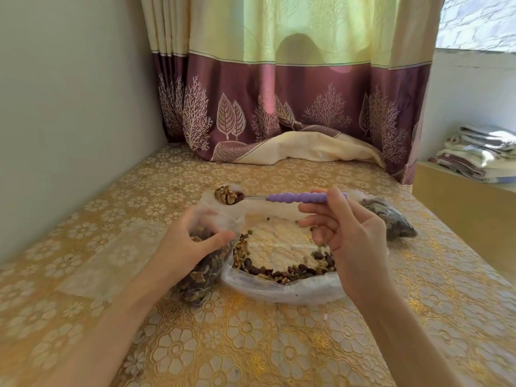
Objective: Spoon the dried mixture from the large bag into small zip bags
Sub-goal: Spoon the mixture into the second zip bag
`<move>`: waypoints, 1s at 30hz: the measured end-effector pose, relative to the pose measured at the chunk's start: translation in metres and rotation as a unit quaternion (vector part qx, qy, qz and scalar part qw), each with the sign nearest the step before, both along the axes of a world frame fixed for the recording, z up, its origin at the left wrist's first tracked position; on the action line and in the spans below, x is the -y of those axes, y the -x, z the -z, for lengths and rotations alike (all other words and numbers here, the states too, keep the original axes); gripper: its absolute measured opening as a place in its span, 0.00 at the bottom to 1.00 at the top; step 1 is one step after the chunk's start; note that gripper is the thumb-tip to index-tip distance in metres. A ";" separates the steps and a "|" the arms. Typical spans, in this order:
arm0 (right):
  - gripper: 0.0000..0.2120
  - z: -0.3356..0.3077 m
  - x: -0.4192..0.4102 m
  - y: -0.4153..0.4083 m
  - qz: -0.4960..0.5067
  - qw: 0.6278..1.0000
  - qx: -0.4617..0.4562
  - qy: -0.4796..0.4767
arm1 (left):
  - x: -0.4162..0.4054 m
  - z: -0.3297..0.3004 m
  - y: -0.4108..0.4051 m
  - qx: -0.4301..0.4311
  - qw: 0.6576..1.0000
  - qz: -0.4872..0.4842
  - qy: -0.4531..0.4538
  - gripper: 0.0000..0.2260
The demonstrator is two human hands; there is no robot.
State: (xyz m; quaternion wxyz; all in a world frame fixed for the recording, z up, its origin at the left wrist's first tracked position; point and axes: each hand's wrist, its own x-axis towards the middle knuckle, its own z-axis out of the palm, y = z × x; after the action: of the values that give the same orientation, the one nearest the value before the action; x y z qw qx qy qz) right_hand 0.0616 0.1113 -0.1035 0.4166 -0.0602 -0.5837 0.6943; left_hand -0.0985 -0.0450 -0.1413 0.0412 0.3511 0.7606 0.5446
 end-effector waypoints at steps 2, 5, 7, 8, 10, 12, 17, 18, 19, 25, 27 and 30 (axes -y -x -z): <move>0.14 0.001 0.004 0.001 -0.023 0.999 -0.007 -0.038 | 0.000 -0.001 0.000 0.012 1.000 0.005 -0.005 0.24; 0.12 0.001 0.006 0.001 -0.058 0.997 -0.013 -0.052 | 0.001 -0.001 0.000 0.043 0.999 0.012 -0.017 0.23; 0.13 0.002 0.004 0.001 -0.066 0.997 -0.012 -0.048 | 0.001 0.000 0.001 0.053 0.998 -0.004 -0.023 0.25; 0.14 0.002 0.002 0.001 -0.066 0.997 -0.011 -0.045 | 0.001 0.000 0.001 0.051 0.998 -0.012 -0.026 0.25; 0.14 0.002 0.000 0.001 -0.066 0.997 -0.014 -0.037 | 0.002 0.001 0.000 0.035 0.999 -0.016 -0.029 0.24; 0.14 0.002 -0.003 0.001 -0.066 0.997 -0.020 -0.019 | 0.003 0.000 -0.001 0.020 0.999 -0.008 -0.031 0.20; 0.11 0.002 -0.011 -0.001 -0.022 0.999 -0.027 0.042 | 0.003 0.000 -0.002 0.017 0.998 -0.013 -0.055 0.19; 0.12 0.003 -0.013 -0.001 -0.005 0.998 -0.025 0.050 | 0.003 0.000 -0.003 0.018 0.998 -0.015 -0.059 0.19; 0.13 0.004 -0.016 0.000 0.014 0.998 -0.022 0.057 | 0.003 0.000 -0.004 0.017 0.998 -0.017 -0.061 0.19; 0.16 0.011 -0.039 0.003 0.141 0.989 0.022 0.031 | 0.002 0.000 -0.005 0.023 0.997 -0.029 -0.061 0.21; 0.17 0.016 -0.049 0.004 0.181 0.983 0.036 -0.001 | 0.002 0.000 -0.005 0.021 0.998 -0.031 -0.060 0.21; 0.17 0.024 -0.068 0.004 0.220 0.971 0.074 -0.049 | 0.002 0.001 -0.004 0.020 0.998 -0.033 -0.055 0.20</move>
State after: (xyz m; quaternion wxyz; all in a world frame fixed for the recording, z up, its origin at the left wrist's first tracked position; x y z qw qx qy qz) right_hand 0.0578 0.1792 -0.1278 0.5170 -0.2177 -0.6188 0.5498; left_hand -0.0947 -0.0469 -0.1420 0.0190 0.3161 0.7399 0.5935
